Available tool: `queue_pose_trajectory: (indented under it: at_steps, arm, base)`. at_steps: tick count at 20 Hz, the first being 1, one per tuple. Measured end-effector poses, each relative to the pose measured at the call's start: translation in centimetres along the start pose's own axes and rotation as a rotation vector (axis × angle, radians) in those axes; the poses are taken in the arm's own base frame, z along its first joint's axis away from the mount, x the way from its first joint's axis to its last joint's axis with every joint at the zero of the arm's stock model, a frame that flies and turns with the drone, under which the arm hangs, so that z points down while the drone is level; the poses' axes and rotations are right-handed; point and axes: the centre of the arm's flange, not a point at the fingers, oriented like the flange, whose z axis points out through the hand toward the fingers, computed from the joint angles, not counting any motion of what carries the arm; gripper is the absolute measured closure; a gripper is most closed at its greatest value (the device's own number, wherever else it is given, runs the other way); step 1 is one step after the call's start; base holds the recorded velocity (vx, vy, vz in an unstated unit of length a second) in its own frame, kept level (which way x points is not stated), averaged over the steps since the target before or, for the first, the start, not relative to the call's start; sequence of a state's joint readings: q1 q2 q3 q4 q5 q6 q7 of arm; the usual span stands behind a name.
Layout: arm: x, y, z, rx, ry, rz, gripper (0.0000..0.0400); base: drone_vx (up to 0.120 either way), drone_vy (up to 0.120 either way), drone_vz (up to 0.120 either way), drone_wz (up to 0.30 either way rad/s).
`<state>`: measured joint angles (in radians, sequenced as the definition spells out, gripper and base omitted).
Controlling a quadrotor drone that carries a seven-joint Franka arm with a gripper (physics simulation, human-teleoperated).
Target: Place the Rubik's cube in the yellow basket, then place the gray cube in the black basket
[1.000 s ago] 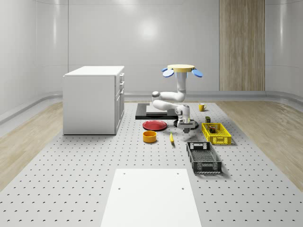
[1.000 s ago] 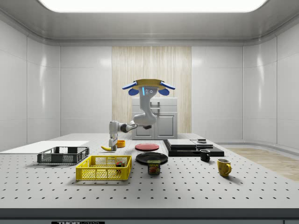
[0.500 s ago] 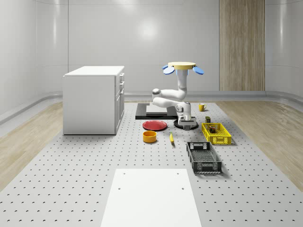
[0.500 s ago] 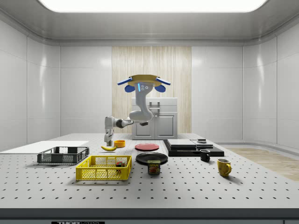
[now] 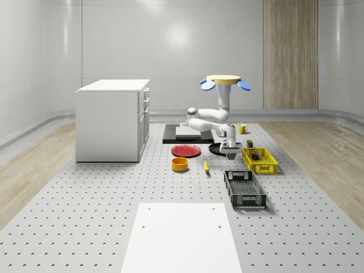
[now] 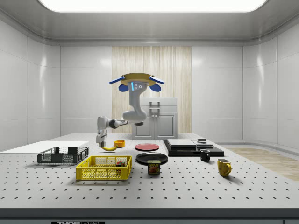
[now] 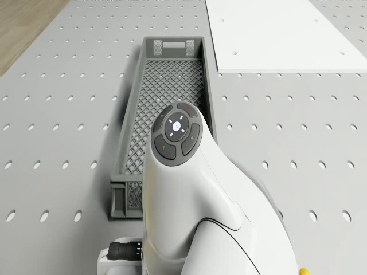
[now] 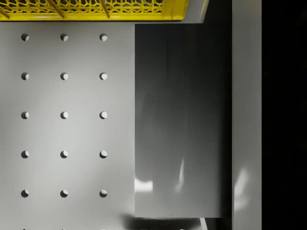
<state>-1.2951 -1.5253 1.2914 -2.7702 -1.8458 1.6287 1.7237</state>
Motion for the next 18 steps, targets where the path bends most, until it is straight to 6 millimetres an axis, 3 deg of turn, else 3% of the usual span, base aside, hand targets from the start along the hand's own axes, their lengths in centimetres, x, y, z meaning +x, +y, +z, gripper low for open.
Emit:
queue_pose_trajectory:
  at_steps: [3,6,18]
  arm:
    - [0.00,0.00,0.00,0.000,0.000,0.000,0.0150]
    - [0.00,0.00,-0.01,0.000,0.000,0.000,0.0150]
    - [0.00,0.00,-0.01,0.000,0.000,0.000,0.0150]
  base:
    - [0.120,0.013,0.000,0.000]
    - [0.120,0.120,0.000,0.000]
    - [0.120,0.000,0.000,0.000]
